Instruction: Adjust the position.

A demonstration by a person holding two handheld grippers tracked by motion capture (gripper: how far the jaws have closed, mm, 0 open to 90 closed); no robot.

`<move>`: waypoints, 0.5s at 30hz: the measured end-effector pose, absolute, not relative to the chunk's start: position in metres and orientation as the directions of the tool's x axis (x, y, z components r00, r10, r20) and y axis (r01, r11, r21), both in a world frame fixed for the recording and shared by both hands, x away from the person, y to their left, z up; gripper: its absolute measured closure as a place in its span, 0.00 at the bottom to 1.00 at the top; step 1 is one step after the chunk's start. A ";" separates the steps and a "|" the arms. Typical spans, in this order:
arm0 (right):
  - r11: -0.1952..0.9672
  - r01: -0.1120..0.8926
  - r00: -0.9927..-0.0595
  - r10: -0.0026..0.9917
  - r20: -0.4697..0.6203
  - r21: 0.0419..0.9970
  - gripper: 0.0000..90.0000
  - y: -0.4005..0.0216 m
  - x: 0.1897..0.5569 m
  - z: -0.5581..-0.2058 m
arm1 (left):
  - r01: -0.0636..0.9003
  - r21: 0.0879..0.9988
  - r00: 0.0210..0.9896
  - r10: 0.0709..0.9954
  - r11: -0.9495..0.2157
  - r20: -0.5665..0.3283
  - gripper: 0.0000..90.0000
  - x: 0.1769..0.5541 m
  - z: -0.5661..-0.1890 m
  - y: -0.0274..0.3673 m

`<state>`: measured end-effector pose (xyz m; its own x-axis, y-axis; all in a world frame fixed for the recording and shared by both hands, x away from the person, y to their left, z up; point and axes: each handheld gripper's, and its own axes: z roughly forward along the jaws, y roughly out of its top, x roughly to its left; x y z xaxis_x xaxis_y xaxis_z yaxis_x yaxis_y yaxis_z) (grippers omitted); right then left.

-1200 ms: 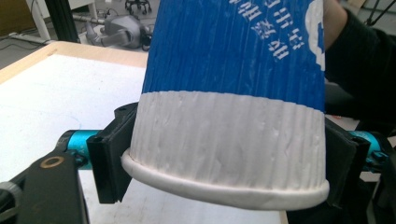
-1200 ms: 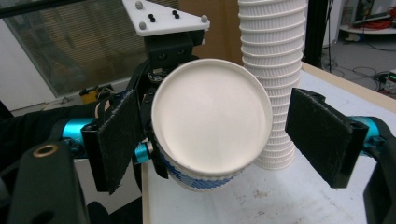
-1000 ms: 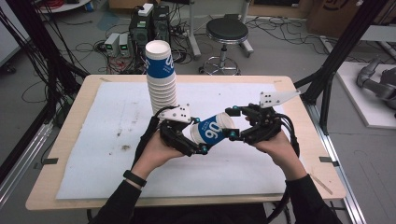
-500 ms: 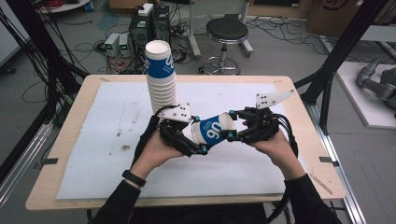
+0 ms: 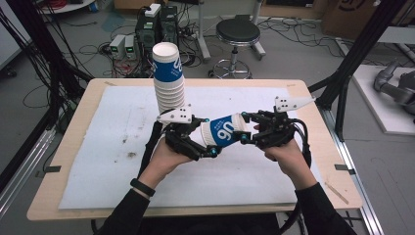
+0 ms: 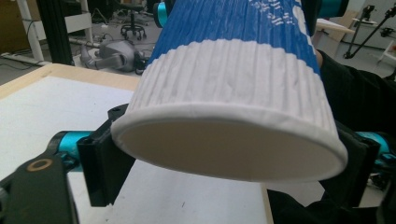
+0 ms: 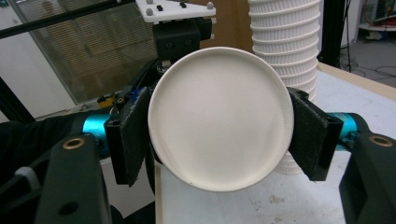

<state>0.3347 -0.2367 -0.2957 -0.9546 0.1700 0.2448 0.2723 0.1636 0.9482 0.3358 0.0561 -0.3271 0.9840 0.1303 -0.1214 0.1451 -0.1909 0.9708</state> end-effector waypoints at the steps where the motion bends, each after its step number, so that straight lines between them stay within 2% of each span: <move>1: 0.164 0.274 -0.955 0.166 0.247 0.948 0.33 -0.237 0.335 -0.296 | 0.142 0.971 0.984 0.132 -0.192 -0.118 0.20 0.335 -0.327 0.057; 10: 0.215 0.261 -0.960 0.156 0.231 0.941 0.32 -0.237 0.336 -0.297 | 0.135 0.960 0.985 0.134 -0.246 -0.104 0.23 0.334 -0.321 0.059; 11: 0.228 0.258 -0.960 0.166 0.223 0.939 0.27 -0.237 0.335 -0.295 | 0.128 0.956 0.986 0.136 -0.264 -0.094 0.23 0.334 -0.320 0.060; 15: 0.258 0.252 -0.960 0.185 0.208 0.933 0.24 -0.238 0.334 -0.292 | 0.122 0.939 0.986 0.144 -0.323 -0.078 0.23 0.333 -0.316 0.061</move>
<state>0.3342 -0.2381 -0.2920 -0.9605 0.1846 0.2083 0.2519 0.2579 0.9328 0.3335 0.0610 -0.3164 0.9864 0.1444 -0.0784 0.1218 -0.3226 0.9387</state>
